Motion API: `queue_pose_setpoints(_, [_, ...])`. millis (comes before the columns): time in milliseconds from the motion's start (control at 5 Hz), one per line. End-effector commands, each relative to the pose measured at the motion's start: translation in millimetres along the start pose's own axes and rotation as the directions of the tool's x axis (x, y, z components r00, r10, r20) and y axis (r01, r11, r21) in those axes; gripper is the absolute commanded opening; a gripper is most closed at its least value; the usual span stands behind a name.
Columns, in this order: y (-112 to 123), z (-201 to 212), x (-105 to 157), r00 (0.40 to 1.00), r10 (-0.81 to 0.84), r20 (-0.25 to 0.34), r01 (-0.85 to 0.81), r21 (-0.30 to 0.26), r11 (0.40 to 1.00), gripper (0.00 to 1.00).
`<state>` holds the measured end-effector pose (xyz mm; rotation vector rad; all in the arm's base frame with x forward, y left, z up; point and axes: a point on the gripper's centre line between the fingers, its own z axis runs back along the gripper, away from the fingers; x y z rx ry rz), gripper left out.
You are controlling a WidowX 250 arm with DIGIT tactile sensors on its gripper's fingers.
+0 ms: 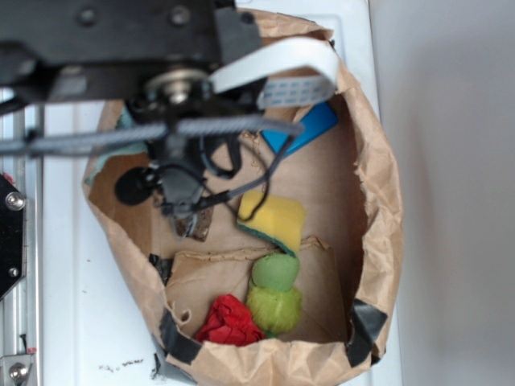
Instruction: Grab the blue cloth.
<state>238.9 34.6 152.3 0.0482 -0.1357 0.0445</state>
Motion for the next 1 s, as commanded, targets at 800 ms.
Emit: queue_pose_setpoints(800, [-13.5,31.9,60.1,0.991,0.056,0.123,-0.057,0.002,0.998,0.00])
